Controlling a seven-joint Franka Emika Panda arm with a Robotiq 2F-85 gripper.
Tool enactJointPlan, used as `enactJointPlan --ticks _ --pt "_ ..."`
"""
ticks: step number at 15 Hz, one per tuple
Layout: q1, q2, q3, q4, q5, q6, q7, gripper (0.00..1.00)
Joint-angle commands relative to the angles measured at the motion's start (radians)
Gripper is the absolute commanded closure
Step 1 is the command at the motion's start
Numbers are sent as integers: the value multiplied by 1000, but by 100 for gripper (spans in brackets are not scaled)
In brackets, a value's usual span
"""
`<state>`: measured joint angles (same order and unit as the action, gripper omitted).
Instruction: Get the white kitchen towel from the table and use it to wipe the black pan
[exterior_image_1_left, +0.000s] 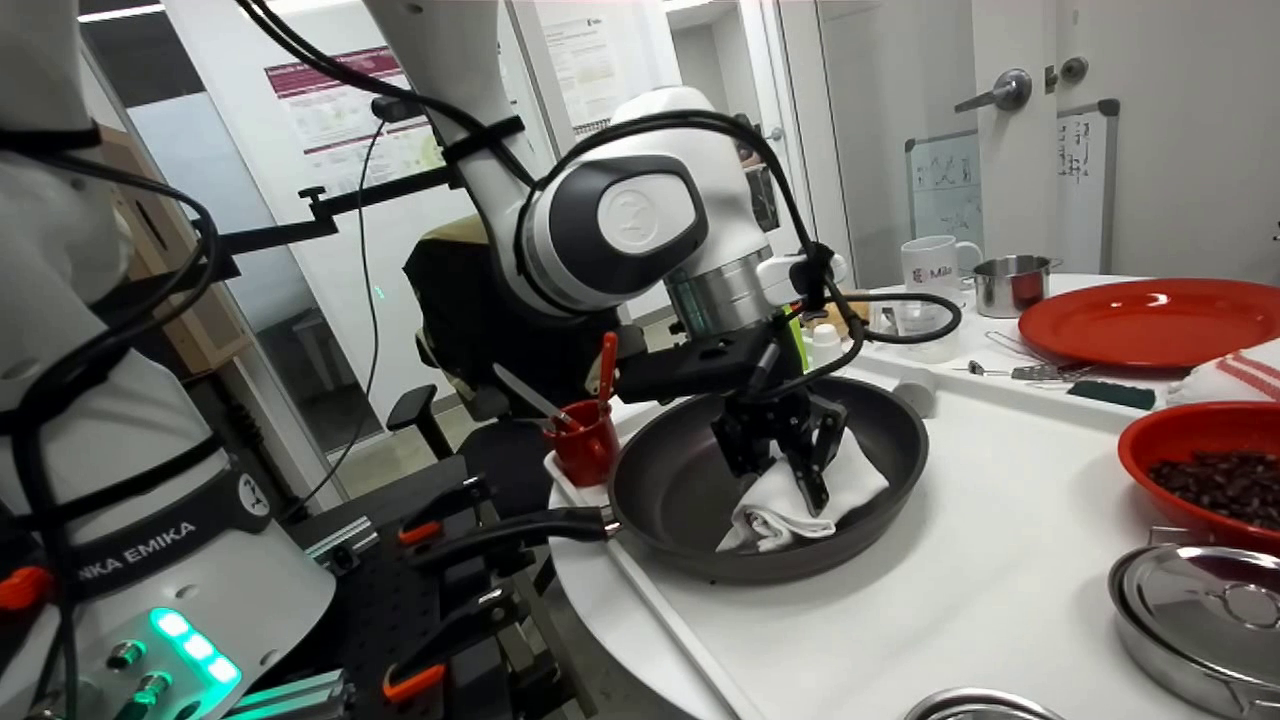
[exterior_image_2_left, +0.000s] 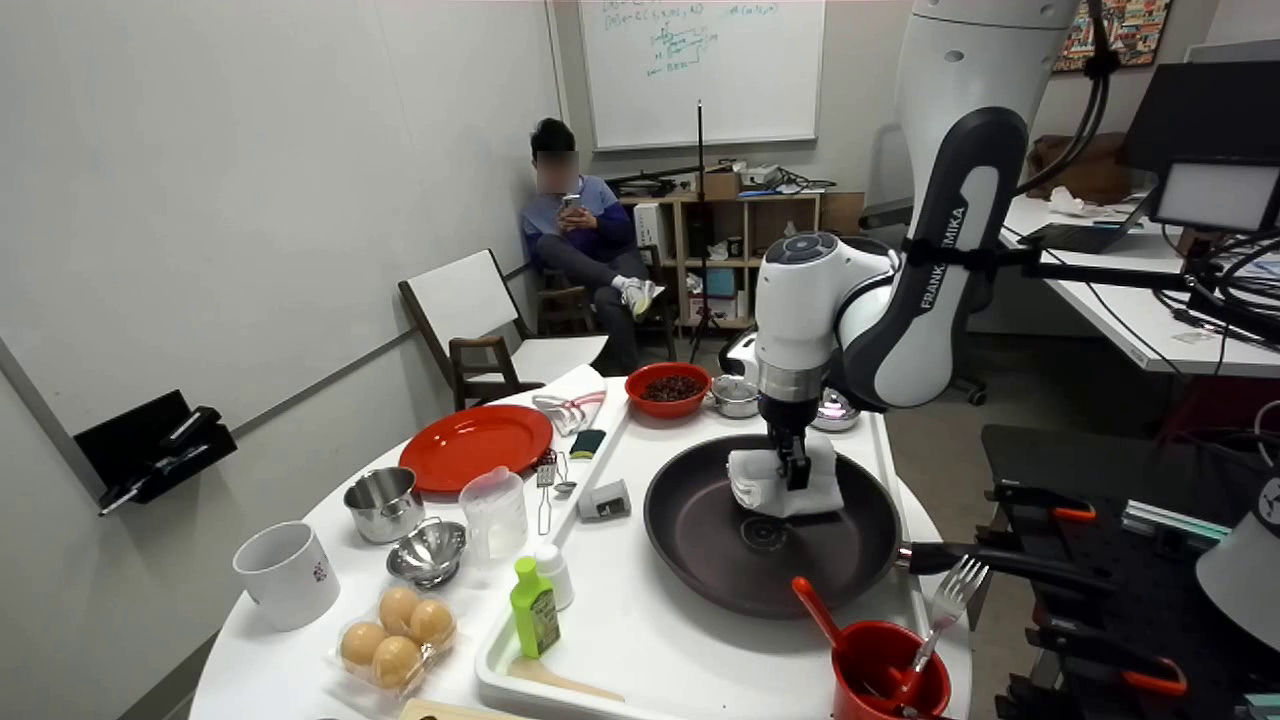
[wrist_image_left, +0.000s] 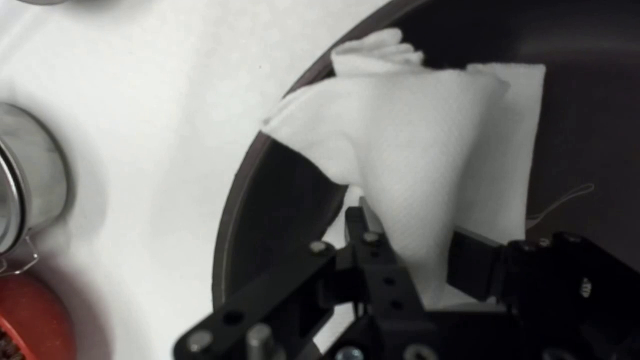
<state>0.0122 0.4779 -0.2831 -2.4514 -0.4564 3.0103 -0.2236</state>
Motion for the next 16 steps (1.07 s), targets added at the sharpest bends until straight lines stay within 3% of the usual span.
enactJointPlan --ticks 1,2,12,16 --pt "0 0 1 1 6 -2 -6 84" --pt "0 0 1 1 6 -2 -6 91" --pt "-195 -110 127 43 158 3 -42 91" --pt "-210 -121 79 89 154 1 -24 91"
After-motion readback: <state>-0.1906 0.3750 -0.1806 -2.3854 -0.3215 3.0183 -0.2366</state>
